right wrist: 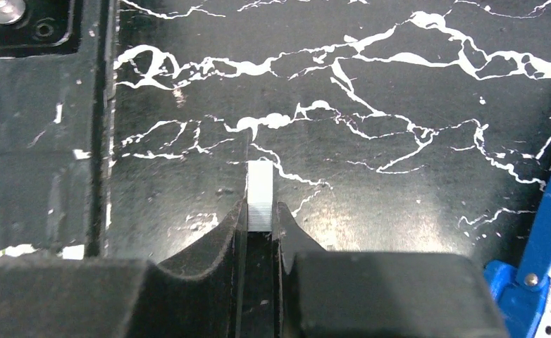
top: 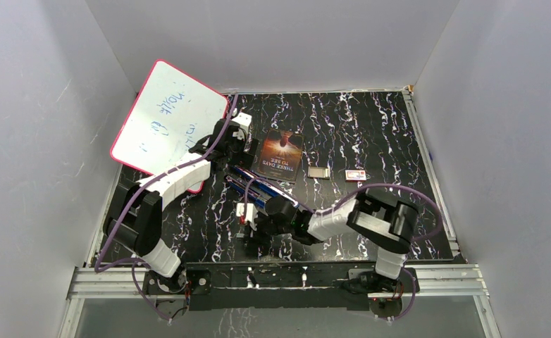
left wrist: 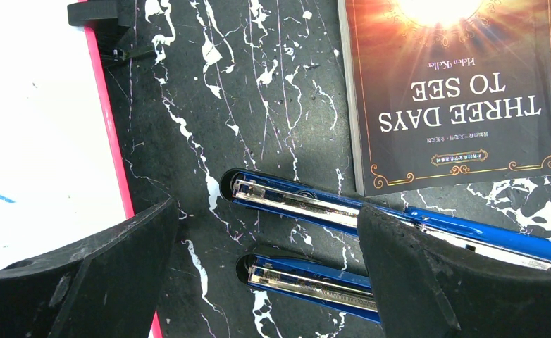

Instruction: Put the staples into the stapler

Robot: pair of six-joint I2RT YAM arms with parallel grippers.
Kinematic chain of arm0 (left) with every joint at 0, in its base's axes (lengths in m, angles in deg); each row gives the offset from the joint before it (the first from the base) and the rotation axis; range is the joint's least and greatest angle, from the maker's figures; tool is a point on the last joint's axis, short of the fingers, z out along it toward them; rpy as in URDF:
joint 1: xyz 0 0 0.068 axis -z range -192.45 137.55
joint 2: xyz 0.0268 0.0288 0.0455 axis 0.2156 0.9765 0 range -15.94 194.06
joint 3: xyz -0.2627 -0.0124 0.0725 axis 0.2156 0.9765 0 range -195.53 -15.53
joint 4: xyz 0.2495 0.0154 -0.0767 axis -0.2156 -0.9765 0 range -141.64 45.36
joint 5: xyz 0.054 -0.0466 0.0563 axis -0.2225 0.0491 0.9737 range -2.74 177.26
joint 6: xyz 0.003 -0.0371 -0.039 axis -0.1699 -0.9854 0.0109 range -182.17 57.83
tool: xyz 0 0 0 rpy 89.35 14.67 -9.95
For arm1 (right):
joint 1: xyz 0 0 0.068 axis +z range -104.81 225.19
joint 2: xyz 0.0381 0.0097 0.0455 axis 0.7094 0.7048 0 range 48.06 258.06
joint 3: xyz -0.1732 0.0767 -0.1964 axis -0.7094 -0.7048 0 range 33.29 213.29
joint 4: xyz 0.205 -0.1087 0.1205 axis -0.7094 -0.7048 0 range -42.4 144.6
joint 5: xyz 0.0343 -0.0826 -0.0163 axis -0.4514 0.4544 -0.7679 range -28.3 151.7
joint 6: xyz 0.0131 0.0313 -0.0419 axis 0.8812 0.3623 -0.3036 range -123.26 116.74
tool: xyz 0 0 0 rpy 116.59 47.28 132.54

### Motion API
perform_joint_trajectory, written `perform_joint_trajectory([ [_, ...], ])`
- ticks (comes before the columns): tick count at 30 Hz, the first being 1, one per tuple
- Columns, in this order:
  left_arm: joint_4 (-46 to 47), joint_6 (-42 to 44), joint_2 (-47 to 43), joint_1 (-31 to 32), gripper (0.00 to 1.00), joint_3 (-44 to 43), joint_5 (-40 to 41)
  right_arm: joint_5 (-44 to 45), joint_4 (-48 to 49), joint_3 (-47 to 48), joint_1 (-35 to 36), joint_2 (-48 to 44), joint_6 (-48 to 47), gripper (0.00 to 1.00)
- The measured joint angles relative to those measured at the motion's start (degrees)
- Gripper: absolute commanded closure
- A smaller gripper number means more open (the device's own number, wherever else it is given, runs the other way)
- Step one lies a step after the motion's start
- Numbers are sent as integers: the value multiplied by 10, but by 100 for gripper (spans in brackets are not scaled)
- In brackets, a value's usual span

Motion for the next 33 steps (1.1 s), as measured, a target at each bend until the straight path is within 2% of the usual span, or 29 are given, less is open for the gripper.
perform_joint_trajectory([
  [6,0,-2,0,0,2,0,-2,-6,-89,4,-21,-108,0,100],
  [13,0,-6,0,0,2,0,-6,24,-104,-4,-124,-235,28,100],
  [18,1,-6,0,0,2,0,-7,64,-131,-3,-165,-217,38,100],
  [28,2,-4,3,0,2,1,-6,149,-205,11,-169,-183,51,100],
  [33,4,-4,3,0,2,1,-6,171,-207,25,-169,-170,60,100],
])
